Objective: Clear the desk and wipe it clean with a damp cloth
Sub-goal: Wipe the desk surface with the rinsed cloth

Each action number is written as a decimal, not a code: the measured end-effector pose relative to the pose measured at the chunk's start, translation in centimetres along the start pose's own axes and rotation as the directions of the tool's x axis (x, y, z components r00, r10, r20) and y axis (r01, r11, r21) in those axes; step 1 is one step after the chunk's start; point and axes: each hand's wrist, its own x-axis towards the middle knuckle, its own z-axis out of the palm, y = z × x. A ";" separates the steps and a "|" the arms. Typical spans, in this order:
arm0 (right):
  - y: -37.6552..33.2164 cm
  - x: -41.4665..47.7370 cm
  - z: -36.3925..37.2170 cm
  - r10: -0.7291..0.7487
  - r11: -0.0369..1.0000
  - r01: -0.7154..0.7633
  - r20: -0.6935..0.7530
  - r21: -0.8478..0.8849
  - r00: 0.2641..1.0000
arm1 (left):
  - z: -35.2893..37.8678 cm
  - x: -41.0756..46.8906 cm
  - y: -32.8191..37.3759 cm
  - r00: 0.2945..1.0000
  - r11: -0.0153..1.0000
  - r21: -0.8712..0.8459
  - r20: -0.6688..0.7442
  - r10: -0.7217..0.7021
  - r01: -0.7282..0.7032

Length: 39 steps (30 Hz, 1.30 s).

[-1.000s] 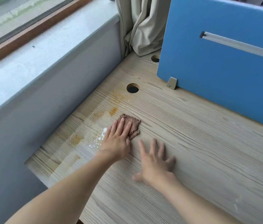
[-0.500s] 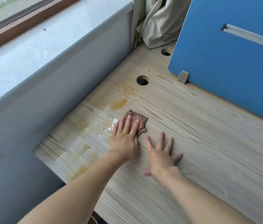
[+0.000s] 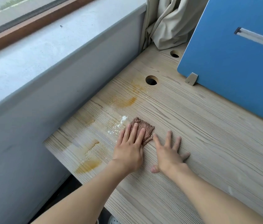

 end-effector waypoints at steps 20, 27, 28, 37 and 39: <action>-1.2 -1.9 1.7 -0.018 1.000 0.017 -0.015 -0.023 1.000 | -1.1 0.2 -2.9 0.999 0.997 -0.065 0.007 -0.049 0.050; -1.3 -1.8 1.6 -0.013 1.000 0.013 -0.007 -0.004 1.000 | 0.0 -2.3 -3.3 1.000 1.000 0.011 -0.004 -0.026 0.026; -1.3 -1.8 1.6 -0.008 1.000 0.008 -0.006 -0.011 1.000 | -0.3 -1.7 -3.9 0.999 0.999 0.011 -0.014 -0.053 0.053; -1.4 -1.9 1.4 -0.005 1.000 0.004 -0.011 -0.014 1.000 | 0.6 -4.6 -3.0 1.000 0.999 0.043 0.005 -0.003 0.003; -1.5 -2.3 1.5 -0.013 1.000 0.012 -0.038 -0.017 0.999 | 0.2 -3.6 -3.7 1.000 0.999 0.034 0.005 -0.029 0.029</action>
